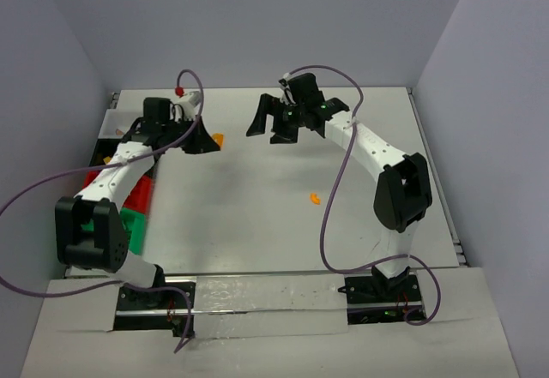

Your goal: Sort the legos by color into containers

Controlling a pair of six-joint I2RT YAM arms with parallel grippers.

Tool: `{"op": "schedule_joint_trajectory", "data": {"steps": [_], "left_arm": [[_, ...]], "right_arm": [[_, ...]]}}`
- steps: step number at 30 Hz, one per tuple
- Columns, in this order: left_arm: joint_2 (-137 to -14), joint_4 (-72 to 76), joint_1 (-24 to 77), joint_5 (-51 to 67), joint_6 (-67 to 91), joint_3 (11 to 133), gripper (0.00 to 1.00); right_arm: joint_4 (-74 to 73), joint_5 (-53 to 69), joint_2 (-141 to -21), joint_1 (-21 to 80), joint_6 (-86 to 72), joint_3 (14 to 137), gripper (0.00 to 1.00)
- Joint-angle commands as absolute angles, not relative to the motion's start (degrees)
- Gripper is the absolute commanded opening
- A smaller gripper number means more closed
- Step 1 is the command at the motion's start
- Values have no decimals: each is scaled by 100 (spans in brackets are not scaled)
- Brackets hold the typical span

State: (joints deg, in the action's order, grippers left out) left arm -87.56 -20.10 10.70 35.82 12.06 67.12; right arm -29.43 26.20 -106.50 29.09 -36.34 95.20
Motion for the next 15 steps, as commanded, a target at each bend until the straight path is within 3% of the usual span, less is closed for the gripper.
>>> {"op": "schedule_joint_trajectory", "data": {"steps": [1,5,15], "left_arm": [[-8196,-2966,229,3608,285,6727,0],[-8182,-3945,-979,3473,-986,7131,0],[-9240,-4647,-1957,1941,-1962,8266,0]], "right_arm": [[-2939,2462,-10148,2742,-2611,9593,98],[-3053,2368,-9917,2742,-1486,9451,100],[-3474,1807,-9738,2715,349,9003,100]]}}
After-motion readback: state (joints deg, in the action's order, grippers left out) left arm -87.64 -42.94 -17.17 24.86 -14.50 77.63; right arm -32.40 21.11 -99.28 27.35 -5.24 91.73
